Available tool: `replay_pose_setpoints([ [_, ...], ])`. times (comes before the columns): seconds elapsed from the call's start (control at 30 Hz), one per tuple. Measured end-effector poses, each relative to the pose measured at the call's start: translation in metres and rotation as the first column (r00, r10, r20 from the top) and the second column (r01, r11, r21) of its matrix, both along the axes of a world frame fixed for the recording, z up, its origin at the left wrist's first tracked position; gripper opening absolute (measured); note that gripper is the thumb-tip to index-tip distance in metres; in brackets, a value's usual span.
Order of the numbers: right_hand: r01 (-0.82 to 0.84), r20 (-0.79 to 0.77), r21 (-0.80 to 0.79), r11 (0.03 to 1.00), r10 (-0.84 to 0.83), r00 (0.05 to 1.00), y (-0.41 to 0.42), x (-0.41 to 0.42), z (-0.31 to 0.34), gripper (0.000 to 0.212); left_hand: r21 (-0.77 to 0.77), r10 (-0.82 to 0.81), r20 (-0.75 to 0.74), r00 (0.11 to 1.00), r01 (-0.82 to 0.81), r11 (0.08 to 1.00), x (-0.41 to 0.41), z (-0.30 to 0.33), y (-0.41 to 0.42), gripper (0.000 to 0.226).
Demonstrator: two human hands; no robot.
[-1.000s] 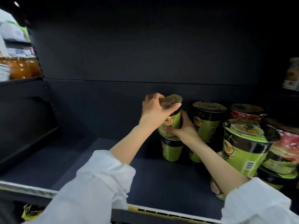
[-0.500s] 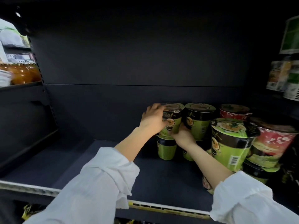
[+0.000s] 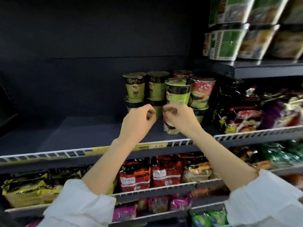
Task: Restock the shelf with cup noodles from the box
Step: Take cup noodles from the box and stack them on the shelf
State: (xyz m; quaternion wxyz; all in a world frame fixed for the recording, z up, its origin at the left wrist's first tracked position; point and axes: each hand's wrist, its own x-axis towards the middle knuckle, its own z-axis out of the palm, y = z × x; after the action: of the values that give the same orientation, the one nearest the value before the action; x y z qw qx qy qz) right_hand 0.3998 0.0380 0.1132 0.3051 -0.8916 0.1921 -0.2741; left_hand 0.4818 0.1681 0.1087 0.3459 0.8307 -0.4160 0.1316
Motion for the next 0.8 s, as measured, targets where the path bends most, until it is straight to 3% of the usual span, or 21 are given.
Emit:
replay_pose_setpoints([
  [0.27,0.227,-0.086,0.004,0.974,-0.226,0.97,-0.028,-0.18,-0.03,0.022,0.035,-0.275,-0.18,0.944,0.285,0.958,-0.153,-0.043,-0.053,0.02],
  [0.5,0.389,-0.252,0.016,0.921,-0.373,0.893,-0.079,-0.345,-0.065,0.024,0.136,-0.364,-0.256,0.896,0.406,0.904,-0.296,-0.069,-0.118,0.018],
  [0.63,0.408,-0.379,-0.003,0.913,-0.378,0.844,-0.105,-0.435,-0.084,0.024,0.176,-0.38,-0.289,0.879,0.439,0.881,-0.382,-0.087,-0.151,0.019],
  [0.8,0.331,-0.547,0.072,0.941,-0.241,0.802,-0.114,-0.517,-0.113,0.032,0.282,-0.352,-0.413,0.84,0.485,0.827,-0.467,-0.117,-0.158,0.026],
])
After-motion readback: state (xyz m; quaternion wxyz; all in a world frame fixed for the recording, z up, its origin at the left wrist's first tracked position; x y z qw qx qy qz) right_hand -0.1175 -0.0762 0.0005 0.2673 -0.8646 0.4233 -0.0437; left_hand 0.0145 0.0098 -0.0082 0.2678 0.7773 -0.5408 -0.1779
